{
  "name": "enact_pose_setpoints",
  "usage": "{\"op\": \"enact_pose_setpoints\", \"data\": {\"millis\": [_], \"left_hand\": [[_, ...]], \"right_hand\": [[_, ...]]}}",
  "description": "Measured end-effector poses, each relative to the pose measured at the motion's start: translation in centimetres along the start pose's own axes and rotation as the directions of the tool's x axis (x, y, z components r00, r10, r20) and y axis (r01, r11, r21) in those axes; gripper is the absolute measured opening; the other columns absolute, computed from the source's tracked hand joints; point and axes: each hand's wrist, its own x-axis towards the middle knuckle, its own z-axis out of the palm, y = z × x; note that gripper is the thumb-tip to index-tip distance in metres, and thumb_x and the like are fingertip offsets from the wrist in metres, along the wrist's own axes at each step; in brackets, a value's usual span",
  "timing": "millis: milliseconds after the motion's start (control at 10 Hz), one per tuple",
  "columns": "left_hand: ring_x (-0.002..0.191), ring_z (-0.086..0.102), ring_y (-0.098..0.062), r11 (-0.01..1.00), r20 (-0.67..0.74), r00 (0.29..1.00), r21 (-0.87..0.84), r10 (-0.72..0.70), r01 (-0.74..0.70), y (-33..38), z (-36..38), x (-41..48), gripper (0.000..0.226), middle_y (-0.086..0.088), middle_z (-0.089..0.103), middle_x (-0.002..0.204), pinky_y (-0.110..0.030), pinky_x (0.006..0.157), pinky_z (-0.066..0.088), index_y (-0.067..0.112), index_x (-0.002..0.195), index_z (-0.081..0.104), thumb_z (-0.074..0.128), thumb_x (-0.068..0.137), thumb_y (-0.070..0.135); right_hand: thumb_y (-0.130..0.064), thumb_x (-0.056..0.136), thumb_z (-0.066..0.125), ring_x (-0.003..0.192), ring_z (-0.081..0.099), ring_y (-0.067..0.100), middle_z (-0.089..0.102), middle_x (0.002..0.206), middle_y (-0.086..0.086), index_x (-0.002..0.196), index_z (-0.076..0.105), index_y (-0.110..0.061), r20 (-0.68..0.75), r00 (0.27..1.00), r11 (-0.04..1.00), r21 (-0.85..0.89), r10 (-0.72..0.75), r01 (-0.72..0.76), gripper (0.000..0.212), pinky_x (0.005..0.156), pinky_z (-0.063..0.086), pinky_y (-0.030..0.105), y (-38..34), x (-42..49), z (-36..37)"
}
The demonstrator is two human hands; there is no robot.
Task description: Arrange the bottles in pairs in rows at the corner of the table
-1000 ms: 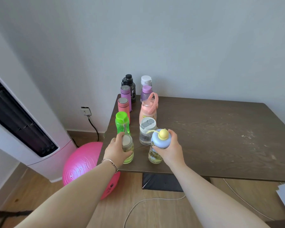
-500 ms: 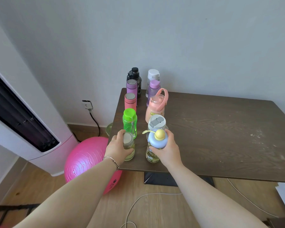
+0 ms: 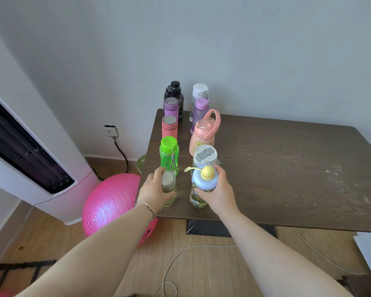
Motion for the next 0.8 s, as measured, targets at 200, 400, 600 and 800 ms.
{"op": "enact_pose_setpoints", "data": {"millis": [200, 400, 600, 800], "left_hand": [[0.105, 0.057, -0.029, 0.999, 0.054, 0.998, 0.051, -0.015, 0.012, 0.3, 0.1, 0.1, 0.084, -0.009, 0.047, 0.126, -0.043, 0.085, 0.053, 0.031, 0.137, 0.027, 0.08, 0.071, 0.036], [0.123, 0.044, -0.031, 0.988, 0.077, 0.997, 0.151, -0.021, 0.009, 0.8, 0.0, -0.2, 0.095, -0.01, 0.037, 0.136, -0.044, 0.093, 0.049, 0.025, 0.148, 0.018, 0.076, 0.076, 0.046], [0.132, 0.036, -0.029, 0.964, 0.034, 0.999, 0.263, 0.02, -0.028, 1.3, -1.1, -0.8, 0.085, -0.005, 0.036, 0.145, -0.044, 0.103, 0.041, 0.022, 0.149, 0.02, 0.059, 0.083, 0.058], [0.133, 0.036, -0.03, 0.954, -0.056, 0.996, 0.295, 0.067, -0.048, 2.7, -1.7, -0.4, 0.073, -0.006, 0.039, 0.144, -0.045, 0.107, 0.036, 0.02, 0.145, 0.027, 0.051, 0.087, 0.057]], "right_hand": [[-0.021, 0.081, 0.099, 0.138, 0.059, 0.026, 0.057, 0.154, -0.002, 0.16, 0.038, -0.023, 0.045, 0.999, 0.999, -0.04, -0.009, 0.011, 0.099, 0.102, 0.047, 0.031, 0.3, 0.1, -0.5], [-0.021, 0.08, 0.1, 0.138, 0.06, 0.023, 0.055, 0.147, -0.01, 0.156, 0.041, -0.028, 0.079, 0.996, 0.997, -0.073, -0.03, 0.036, 0.097, 0.106, 0.053, 0.037, 0.6, 0.2, -1.0], [-0.032, 0.086, 0.095, 0.148, 0.05, 0.024, 0.043, 0.163, 0.0, 0.168, 0.028, -0.024, 0.139, 0.988, 0.957, -0.271, -0.065, 0.101, 0.106, 0.109, 0.055, 0.047, 0.4, -0.4, -2.5], [-0.031, 0.099, 0.082, 0.154, 0.044, 0.026, 0.035, 0.171, 0.004, 0.171, 0.021, -0.018, 0.163, 0.98, 0.826, -0.532, -0.117, 0.187, 0.095, 0.11, 0.056, 0.042, 0.0, -0.6, -4.5]]}}
